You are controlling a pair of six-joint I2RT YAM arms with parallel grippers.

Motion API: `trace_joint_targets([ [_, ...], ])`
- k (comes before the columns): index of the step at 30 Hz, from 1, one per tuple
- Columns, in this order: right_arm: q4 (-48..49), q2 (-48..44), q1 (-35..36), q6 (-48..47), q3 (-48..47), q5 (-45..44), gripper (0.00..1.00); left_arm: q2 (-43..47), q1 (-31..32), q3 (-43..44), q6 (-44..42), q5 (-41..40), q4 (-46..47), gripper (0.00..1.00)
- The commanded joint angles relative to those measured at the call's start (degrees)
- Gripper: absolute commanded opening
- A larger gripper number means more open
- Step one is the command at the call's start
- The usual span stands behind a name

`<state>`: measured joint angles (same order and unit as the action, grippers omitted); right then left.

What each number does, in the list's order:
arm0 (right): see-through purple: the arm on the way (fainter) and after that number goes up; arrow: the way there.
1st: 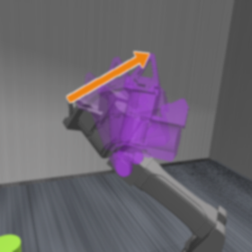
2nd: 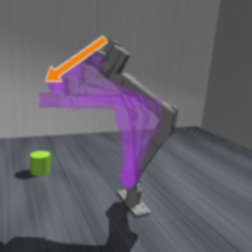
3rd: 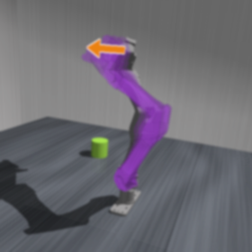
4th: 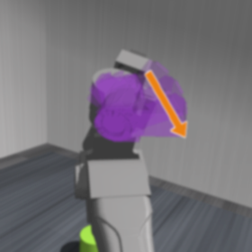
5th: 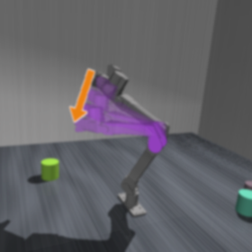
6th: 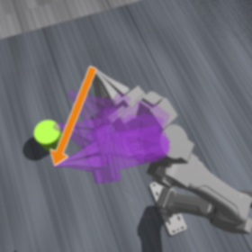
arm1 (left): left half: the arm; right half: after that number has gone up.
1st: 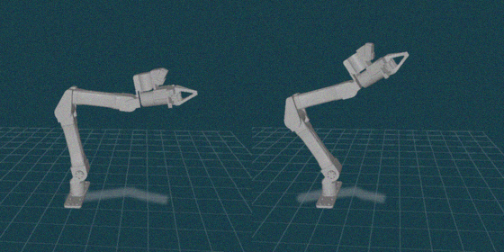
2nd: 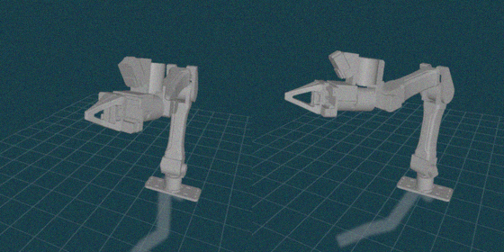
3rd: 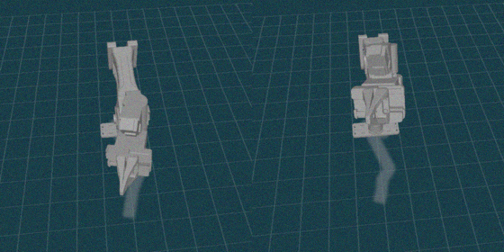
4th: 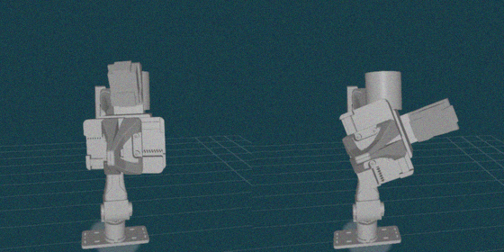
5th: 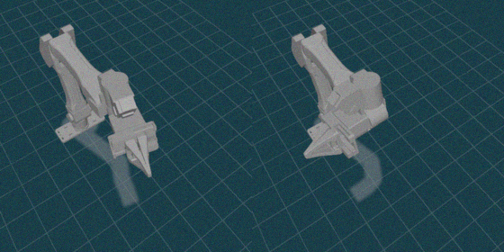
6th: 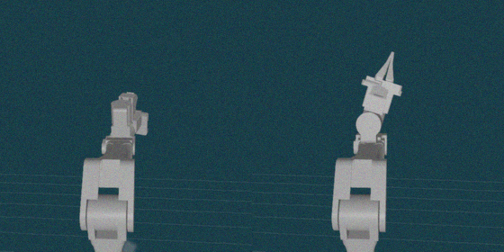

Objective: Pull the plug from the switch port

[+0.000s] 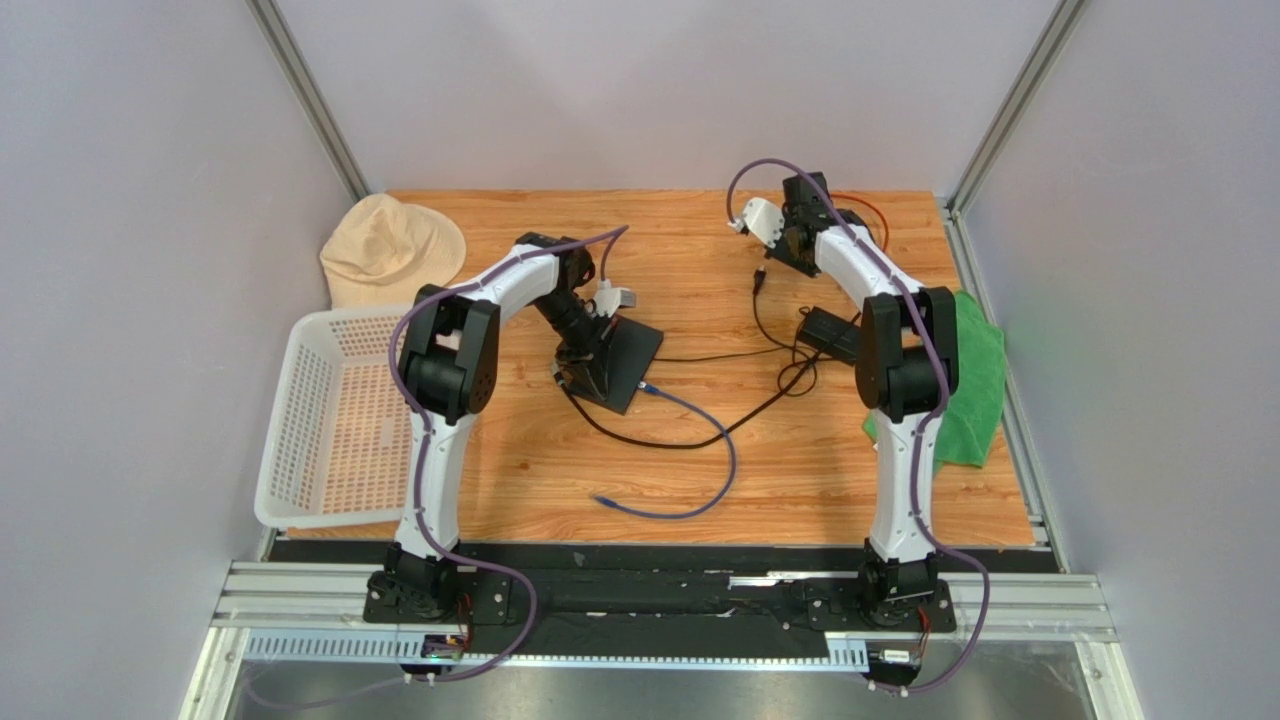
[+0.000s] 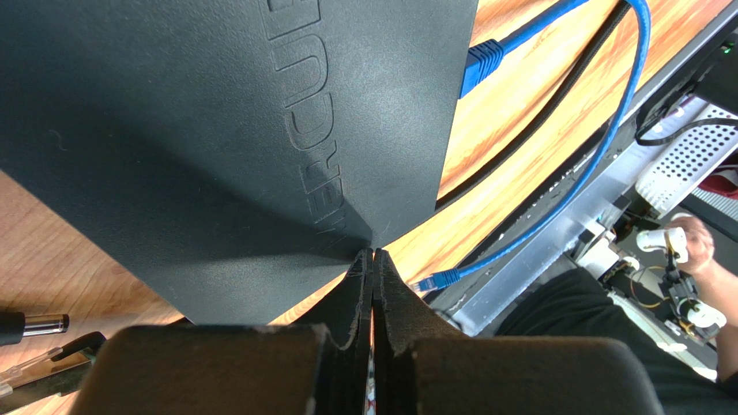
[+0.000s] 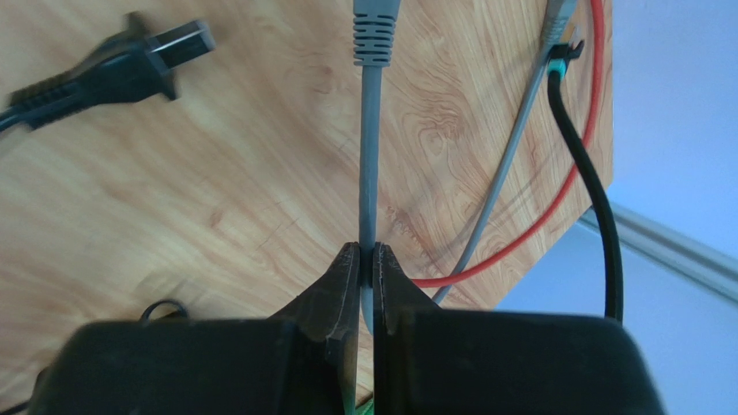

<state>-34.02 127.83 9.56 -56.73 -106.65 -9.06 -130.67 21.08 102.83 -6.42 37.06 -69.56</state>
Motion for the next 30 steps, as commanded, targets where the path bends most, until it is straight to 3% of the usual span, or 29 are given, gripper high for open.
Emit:
trace_joint_targets([
  [1, -2.9, 3.8, -0.2, 9.2, -8.5, -8.6, 0.0, -3.5, 0.6, 0.0, -1.9, -7.3, 6.6, 0.0],
  [3, -4.2, 5.6, -0.2, 15.3, -12.2, -9.3, 0.03, -3.5, 0.6, -0.1, -2.0, -7.3, 6.7, 0.0],
  [4, -5.7, 6.2, -0.2, 17.4, -13.5, -9.4, 0.1, -3.5, 0.6, -0.1, -2.0, -7.3, 6.7, 0.0],
  [5, -6.7, 6.9, -0.1, 19.4, -14.9, -8.3, 0.2, -3.5, 0.6, -0.2, -2.0, -7.3, 6.7, 0.0],
  [6, -7.6, 7.1, 0.0, 22.5, -15.9, -7.4, 0.37, -3.5, 0.6, -0.1, -1.9, -7.3, 6.6, 0.01],
  [9, -10.5, 5.8, 1.2, 24.9, -16.5, -1.9, 0.47, -3.5, 0.6, -0.2, -2.3, -7.1, 6.7, 0.03],
  [12, -11.2, 2.8, 2.9, 26.1, -14.2, 1.9, 0.52, -3.4, 0.6, -0.2, -3.9, -6.5, 6.1, 0.12],
  [19, -17.7, -4.1, 4.1, 39.7, -11.4, 22.1, 0.55, 4.5, -1.5, 3.7, -5.0, -1.6, 4.3, 0.2],
  [23, -20.4, -7.3, 7.2, 43.4, -4.1, 34.3, 0.5, 10.4, -5.3, 0.5, -4.4, -5.7, 5.1, 0.29],
  [30, -22.3, -2.5, 13.5, 44.9, -0.1, 37.4, 0.15, 10.7, -7.5, -10.5, -3.4, -13.4, 7.2, 0.29],
])
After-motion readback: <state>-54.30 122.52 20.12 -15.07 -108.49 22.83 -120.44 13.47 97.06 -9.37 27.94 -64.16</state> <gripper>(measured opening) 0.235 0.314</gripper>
